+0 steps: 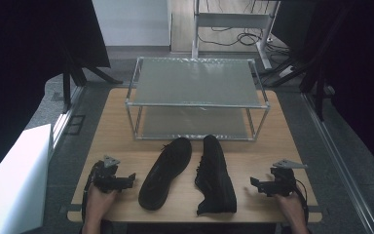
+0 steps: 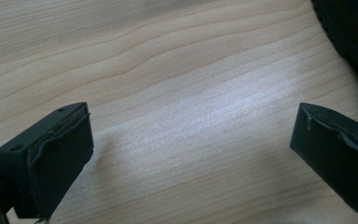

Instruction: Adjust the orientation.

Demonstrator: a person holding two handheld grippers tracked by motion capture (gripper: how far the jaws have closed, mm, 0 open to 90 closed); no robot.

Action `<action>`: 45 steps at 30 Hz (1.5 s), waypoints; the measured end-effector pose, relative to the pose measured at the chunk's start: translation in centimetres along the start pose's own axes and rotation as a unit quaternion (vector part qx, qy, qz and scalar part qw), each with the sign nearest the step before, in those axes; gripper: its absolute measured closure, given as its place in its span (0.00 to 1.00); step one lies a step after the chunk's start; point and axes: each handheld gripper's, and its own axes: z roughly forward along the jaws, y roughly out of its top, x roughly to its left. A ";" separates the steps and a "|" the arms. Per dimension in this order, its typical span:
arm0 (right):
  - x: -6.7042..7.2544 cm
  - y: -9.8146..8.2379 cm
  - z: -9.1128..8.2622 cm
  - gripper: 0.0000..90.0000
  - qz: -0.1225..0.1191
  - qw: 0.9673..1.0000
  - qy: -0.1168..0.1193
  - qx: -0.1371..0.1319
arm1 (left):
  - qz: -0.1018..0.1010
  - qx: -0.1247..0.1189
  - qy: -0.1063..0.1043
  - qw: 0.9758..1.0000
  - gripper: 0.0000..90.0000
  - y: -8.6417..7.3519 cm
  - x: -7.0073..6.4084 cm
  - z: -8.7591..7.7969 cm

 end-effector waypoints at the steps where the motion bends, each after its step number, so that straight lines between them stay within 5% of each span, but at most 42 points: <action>1: 0.0 0.0 0.0 0.00 0.001 1.000 0.000 -0.001 | 0.000 -0.001 0.001 1.000 0.00 0.1 0.0 0.0; 10: 0.1 0.1 -0.1 0.00 0.002 1.000 0.001 -0.006 | -0.004 -0.005 0.003 1.000 0.00 0.2 0.1 -0.1; 28: 0.3 0.2 0.2 0.00 -0.003 1.000 0.000 -0.007 | 0.023 -0.006 -0.001 1.000 0.00 0.5 -0.5 0.0; 38: 0.2 0.2 0.3 0.00 -0.002 1.000 -0.001 -0.003 | 0.047 -0.002 -0.015 0.999 0.00 0.4 -1.0 0.2; 45: 0.2 0.2 0.3 0.00 -0.001 1.000 0.000 -0.006 | 0.083 0.012 -0.039 0.996 0.00 0.4 -2.3 0.6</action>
